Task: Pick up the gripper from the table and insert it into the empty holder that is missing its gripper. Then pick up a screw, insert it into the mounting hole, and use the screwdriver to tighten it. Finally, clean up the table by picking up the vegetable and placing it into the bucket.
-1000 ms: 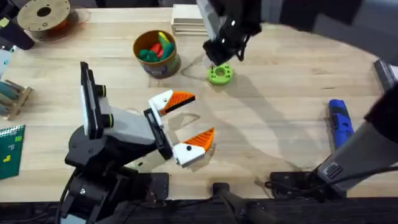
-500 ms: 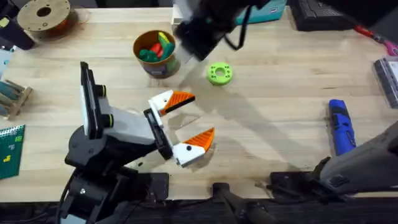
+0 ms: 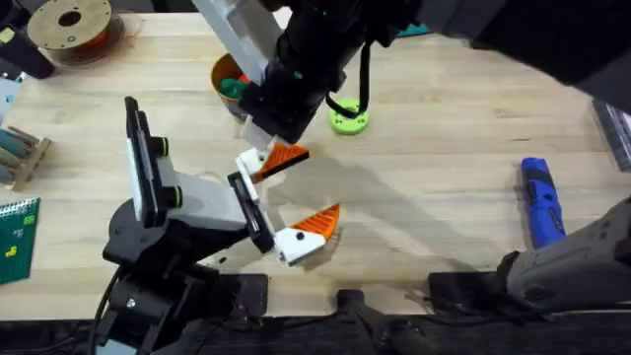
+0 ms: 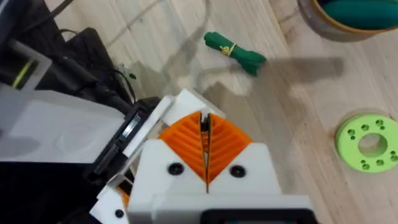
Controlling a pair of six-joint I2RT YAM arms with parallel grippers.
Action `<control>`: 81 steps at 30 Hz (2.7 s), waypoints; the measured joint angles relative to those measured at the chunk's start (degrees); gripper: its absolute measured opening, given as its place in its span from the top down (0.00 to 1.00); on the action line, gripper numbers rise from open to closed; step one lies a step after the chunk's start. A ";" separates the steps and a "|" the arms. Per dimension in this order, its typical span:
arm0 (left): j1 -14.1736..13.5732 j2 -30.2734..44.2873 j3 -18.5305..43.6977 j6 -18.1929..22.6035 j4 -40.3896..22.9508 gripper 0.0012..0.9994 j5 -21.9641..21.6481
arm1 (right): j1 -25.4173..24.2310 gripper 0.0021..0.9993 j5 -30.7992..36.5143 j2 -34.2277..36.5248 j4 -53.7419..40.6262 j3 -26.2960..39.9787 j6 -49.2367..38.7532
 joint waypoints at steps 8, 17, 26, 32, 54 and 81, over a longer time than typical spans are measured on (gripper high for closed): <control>0.00 0.00 0.00 0.88 0.02 0.01 0.00 | 0.60 0.99 -0.25 0.00 -1.30 1.74 0.80; 0.00 0.00 0.00 1.33 0.02 0.01 0.00 | 1.14 0.99 -0.25 0.00 -2.95 3.19 0.80; 0.00 0.00 0.00 1.33 0.02 0.01 0.00 | 1.16 0.99 -0.25 0.34 -4.67 3.21 0.80; 0.00 0.03 0.00 1.31 0.01 0.01 0.00 | 1.25 0.99 -0.42 1.36 -4.11 3.22 0.81; 0.00 0.02 0.00 1.35 0.02 0.01 0.00 | 1.40 0.99 -0.25 1.36 -4.08 3.22 0.78; 0.00 0.04 0.00 1.09 -0.02 0.01 0.00 | 1.40 0.99 -0.66 2.34 -3.67 3.41 0.80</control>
